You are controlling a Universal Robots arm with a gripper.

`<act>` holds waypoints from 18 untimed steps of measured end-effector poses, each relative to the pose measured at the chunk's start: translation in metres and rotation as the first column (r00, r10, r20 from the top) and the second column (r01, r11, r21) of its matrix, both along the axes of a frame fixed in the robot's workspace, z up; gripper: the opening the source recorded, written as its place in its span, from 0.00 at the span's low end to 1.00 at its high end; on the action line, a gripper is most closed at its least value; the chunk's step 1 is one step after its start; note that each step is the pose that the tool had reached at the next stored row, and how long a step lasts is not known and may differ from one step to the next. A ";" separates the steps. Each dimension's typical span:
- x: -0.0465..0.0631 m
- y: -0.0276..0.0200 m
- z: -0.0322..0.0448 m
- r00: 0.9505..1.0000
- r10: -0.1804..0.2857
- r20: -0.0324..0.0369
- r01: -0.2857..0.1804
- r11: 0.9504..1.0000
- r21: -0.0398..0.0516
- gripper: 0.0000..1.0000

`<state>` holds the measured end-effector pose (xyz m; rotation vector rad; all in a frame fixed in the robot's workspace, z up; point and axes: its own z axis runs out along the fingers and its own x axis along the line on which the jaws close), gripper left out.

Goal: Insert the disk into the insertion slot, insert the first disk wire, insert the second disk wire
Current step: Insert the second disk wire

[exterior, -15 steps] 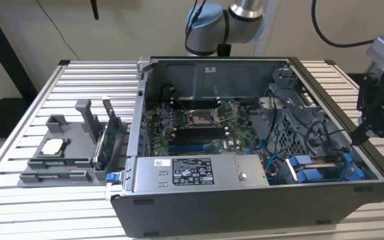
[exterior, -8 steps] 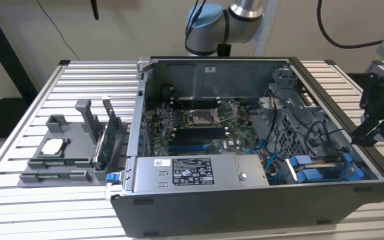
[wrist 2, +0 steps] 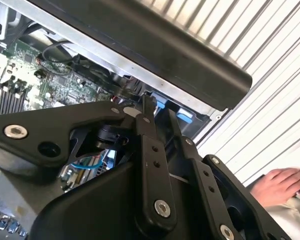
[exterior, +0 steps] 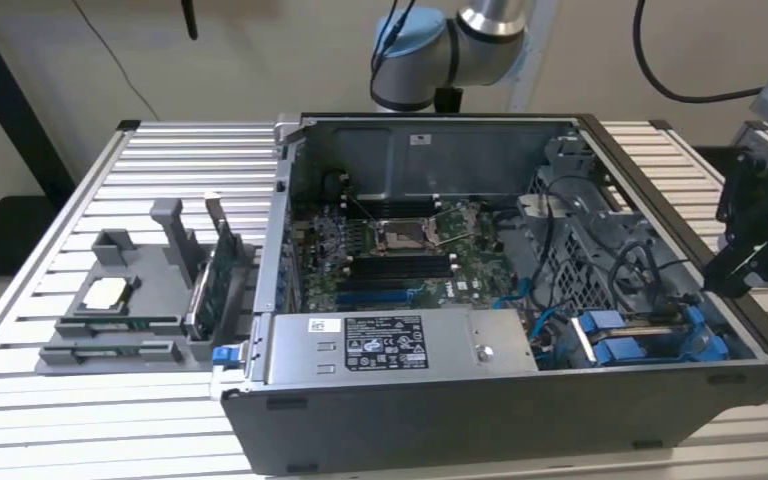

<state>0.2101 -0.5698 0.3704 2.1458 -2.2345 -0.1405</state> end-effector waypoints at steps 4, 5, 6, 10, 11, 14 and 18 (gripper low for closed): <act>0.000 0.0000 -0.0012 1.000 -0.003 -0.001 0.003 1.000 0.000 0.28; 0.000 0.0000 -0.0013 1.000 -0.003 -0.001 0.003 1.000 0.001 0.28; 0.000 0.0001 -0.0015 1.000 -0.003 -0.001 0.003 1.000 0.002 0.28; 0.000 0.0001 -0.0014 1.000 -0.003 -0.001 0.003 1.000 0.003 0.19; 0.000 0.0000 -0.0014 1.000 -0.003 -0.001 0.003 1.000 0.003 0.19; 0.000 0.0001 -0.0015 1.000 -0.003 -0.001 0.003 1.000 0.006 0.16; -0.002 0.0000 0.0015 1.000 -0.003 -0.001 0.003 1.000 0.007 0.16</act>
